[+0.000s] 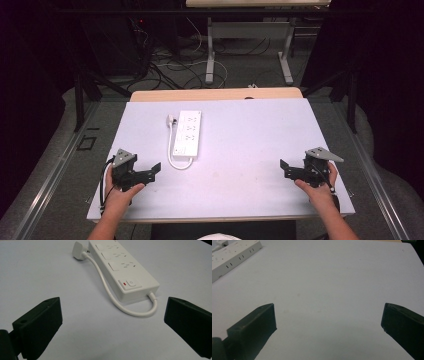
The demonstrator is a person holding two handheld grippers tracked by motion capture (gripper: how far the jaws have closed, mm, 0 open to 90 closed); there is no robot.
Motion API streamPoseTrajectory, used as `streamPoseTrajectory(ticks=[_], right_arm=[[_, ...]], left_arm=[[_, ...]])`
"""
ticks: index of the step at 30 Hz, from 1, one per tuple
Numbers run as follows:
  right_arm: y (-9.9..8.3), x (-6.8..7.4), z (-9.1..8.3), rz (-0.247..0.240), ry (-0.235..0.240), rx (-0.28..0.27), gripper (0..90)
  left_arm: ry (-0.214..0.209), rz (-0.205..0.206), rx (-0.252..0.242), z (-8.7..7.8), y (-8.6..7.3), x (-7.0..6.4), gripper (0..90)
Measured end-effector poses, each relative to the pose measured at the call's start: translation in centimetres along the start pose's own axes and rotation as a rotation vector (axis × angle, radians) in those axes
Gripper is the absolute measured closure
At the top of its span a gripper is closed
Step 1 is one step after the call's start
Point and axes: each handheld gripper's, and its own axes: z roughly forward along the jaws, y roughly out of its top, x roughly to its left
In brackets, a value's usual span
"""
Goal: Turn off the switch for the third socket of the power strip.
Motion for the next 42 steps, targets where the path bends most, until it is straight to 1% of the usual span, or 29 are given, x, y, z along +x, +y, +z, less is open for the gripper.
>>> streamPoseTrajectory(ticks=[1,2,5,6,8,9,12,13,14,15,19,20,23,25,27,30,32,33,34,36,37,38,39,40,41,42], right_arm=[[0.0,0.0,0.0,0.000,0.000,0.000,0.0],[0.0,-0.1,0.0,-0.005,0.002,-0.002,0.0],[0.0,0.0,-0.1,0.005,0.003,0.009,0.0],[-0.1,-0.1,0.1,0.000,0.004,-0.002,0.0],[-0.1,-0.1,0.2,0.003,0.005,0.001,0.0],[-0.1,-0.1,0.1,0.003,0.008,0.012,0.0],[-0.1,0.0,0.1,-0.001,0.021,0.013,0.0],[-0.2,0.1,0.2,0.001,0.026,0.004,0.0],[-0.2,0.0,0.2,-0.006,0.027,0.003,0.0],[-0.2,0.0,0.2,-0.006,0.028,0.003,0.0],[-0.2,0.0,0.2,0.003,0.027,0.005,0.0],[-0.2,0.0,0.1,0.003,0.026,0.013,0.0],[-0.2,0.0,0.3,0.004,0.025,-0.003,0.0],[-0.2,0.0,0.3,0.005,0.025,-0.002,0.0],[-0.2,0.0,0.3,0.007,0.026,-0.002,0.0],[-0.3,0.0,0.3,0.008,0.026,-0.001,0.0],[-0.3,0.0,0.3,0.015,0.027,0.001,0.0],[-0.2,0.0,0.1,0.014,0.031,0.014,0.0],[-0.2,0.0,0.1,0.014,0.031,0.013,0.0],[-0.3,0.0,0.1,0.015,0.032,0.014,0.0],[-0.3,0.0,0.1,0.015,0.031,0.015,0.0],[-0.3,0.0,0.2,0.014,0.029,0.015,0.0],[-0.3,0.0,0.2,0.007,0.031,0.006,0.0],[-0.3,0.0,0.3,0.007,0.024,0.000,0.0],[-0.3,0.0,0.2,0.001,0.026,0.014,0.0],[-0.3,0.0,0.2,-0.001,0.026,0.015,0.0]], left_arm=[[-0.003,-0.006,0.004,0.0,0.0,0.0,1.5],[-0.003,0.000,0.005,0.0,0.0,0.0,1.5],[0.001,-0.003,0.008,0.0,0.0,-0.1,1.5],[0.000,-0.002,0.008,0.0,0.0,-0.1,1.5],[-0.002,-0.005,0.013,0.1,0.0,-0.2,1.5],[0.000,-0.002,0.013,0.1,0.0,-0.2,1.5],[0.001,0.002,0.011,0.2,0.0,-0.4,1.5],[0.002,0.006,0.009,0.2,0.0,-0.4,1.5],[-0.002,0.002,0.008,0.2,0.0,-0.6,1.5],[-0.002,0.006,0.004,0.2,0.0,-0.6,1.5],[-0.006,0.014,0.006,0.1,0.0,-1.0,1.6],[-0.007,0.012,0.007,0.1,0.0,-1.1,2.2],[-0.012,0.018,0.011,0.2,0.0,-1.3,4.3],[-0.018,0.012,0.009,0.2,0.1,-1.5,5.0],[-0.021,0.017,0.016,0.2,0.1,-1.6,6.0],[-0.023,0.019,0.009,0.2,0.1,-1.8,7.8],[-0.023,0.010,0.013,0.1,0.1,-2.0,9.9],[-0.025,0.007,0.010,0.1,0.2,-2.1,12.5],[-0.028,0.004,0.005,0.0,0.2,-2.2,14.3],[-0.037,0.002,0.000,0.0,0.2,-2.5,15.2],[-0.039,0.015,0.001,0.0,0.3,-2.6,15.5],[-0.044,0.011,0.004,0.0,0.3,-2.8,15.6],[-0.045,0.025,0.002,0.1,0.3,-2.9,15.9],[-0.048,0.029,0.010,0.1,0.3,-3.0,16.0],[-0.052,0.029,0.011,0.1,0.3,-3.1,16.1],[-0.057,0.026,0.009,0.2,0.4,-3.2,16.1]])
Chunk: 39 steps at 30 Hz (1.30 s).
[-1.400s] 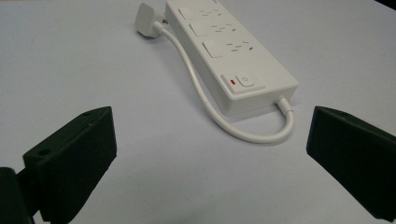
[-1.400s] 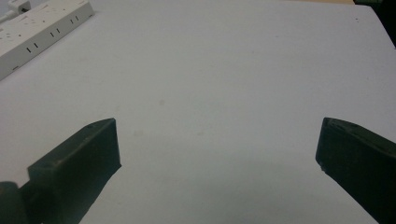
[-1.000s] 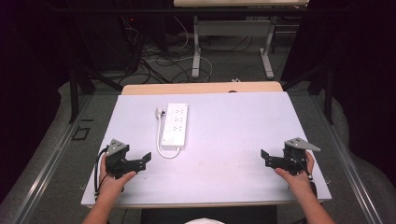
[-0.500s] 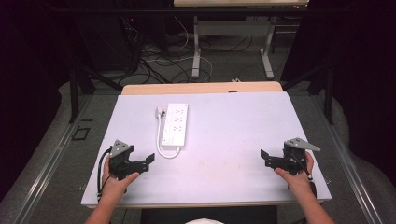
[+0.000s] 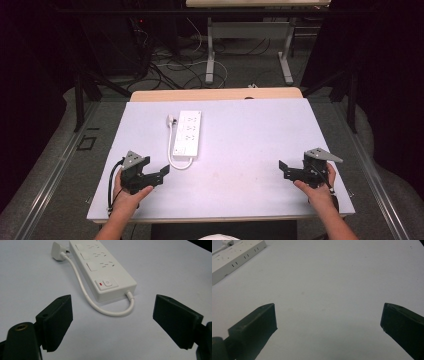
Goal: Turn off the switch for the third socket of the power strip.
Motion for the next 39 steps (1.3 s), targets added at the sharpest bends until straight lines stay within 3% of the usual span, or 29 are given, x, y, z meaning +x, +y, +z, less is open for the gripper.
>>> streamPoseTrajectory(ticks=[6,11,16,27,39], right_arm=[[-0.1,0.0,0.1,0.008,0.002,-0.006,0.0],[-0.1,0.0,0.1,0.008,0.001,-0.006,0.0],[-0.1,-0.1,0.1,0.006,-0.002,-0.007,0.0],[-0.2,0.0,0.1,0.008,-0.006,-0.006,0.0],[-0.3,0.0,0.1,0.020,-0.017,-0.010,0.0]], left_arm=[[0.002,0.011,0.011,0.1,0.2,-0.5,16.7],[-0.006,-0.007,0.009,0.0,0.4,-0.8,18.3],[-0.036,-0.055,0.005,-0.2,0.9,-0.9,21.2],[-0.062,-0.098,0.000,0.0,2.2,-1.0,26.6],[-0.070,-0.087,0.027,-0.2,4.2,-1.1,29.4]])
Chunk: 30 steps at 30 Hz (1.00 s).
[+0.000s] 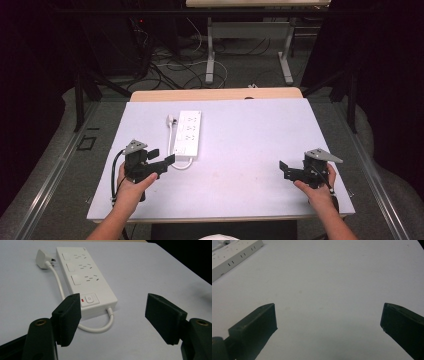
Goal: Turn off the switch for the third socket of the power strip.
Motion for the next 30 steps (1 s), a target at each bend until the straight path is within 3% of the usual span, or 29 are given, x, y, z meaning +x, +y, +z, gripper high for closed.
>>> streamPoseTrajectory(ticks=[8,16,23,26,30], right_arm=[[0.0,-0.2,-0.1,-0.002,-0.002,0.016,0.0],[0.0,-0.5,-0.1,0.011,-0.009,0.016,0.3],[-0.1,-0.6,0.0,0.021,-0.009,0.015,0.3],[-0.1,-0.7,0.0,0.022,-0.012,0.011,0.4],[-0.1,-0.8,0.0,0.024,-0.012,0.012,0.4]], left_arm=[[0.011,0.037,0.017,-0.4,1.2,-0.3,33.3],[-0.027,0.010,0.054,-0.7,2.5,-0.4,34.9],[-0.011,0.032,0.076,-0.7,3.4,-0.8,34.1],[0.007,0.047,0.061,-0.6,3.8,-0.9,33.8],[0.014,0.035,0.071,-0.5,4.5,-1.0,33.4]])
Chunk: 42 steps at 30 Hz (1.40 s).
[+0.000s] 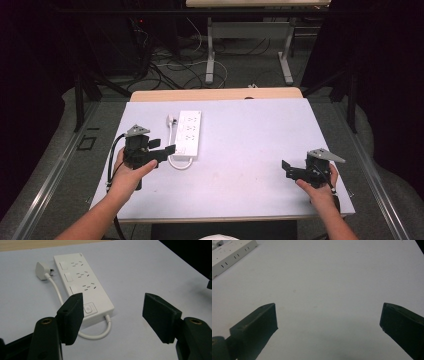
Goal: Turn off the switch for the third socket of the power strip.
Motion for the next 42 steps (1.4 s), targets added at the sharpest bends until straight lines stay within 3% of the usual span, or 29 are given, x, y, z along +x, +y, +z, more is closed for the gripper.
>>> streamPoseTrajectory(ticks=[6,12,23,28,36,39,42], right_arm=[[0.0,-0.1,0.1,0.002,-0.003,0.004,0.6],[-0.1,-0.1,0.1,0.006,-0.010,-0.002,0.6],[-0.1,-0.1,0.1,0.005,-0.009,0.001,0.7],[-0.1,-0.1,0.1,0.011,-0.009,0.003,0.7],[-0.2,-0.2,0.3,0.008,-0.013,-0.016,1.1],[-0.1,-0.2,0.1,0.009,-0.007,0.015,1.3],[-0.1,-0.3,0.2,0.008,-0.003,0.009,1.5]], left_arm=[[0.011,0.016,0.032,0.1,1.0,0.4,31.7],[0.032,-0.010,0.039,0.2,1.6,0.8,31.3],[0.085,0.009,0.058,0.8,3.5,1.2,31.6],[0.099,-0.001,0.062,1.3,4.5,1.1,32.4],[0.120,0.007,0.097,2.2,5.8,1.4,33.1],[0.119,-0.005,0.114,2.7,6.4,1.8,34.4],[0.116,-0.009,0.137,3.0,6.8,1.9,37.4]])
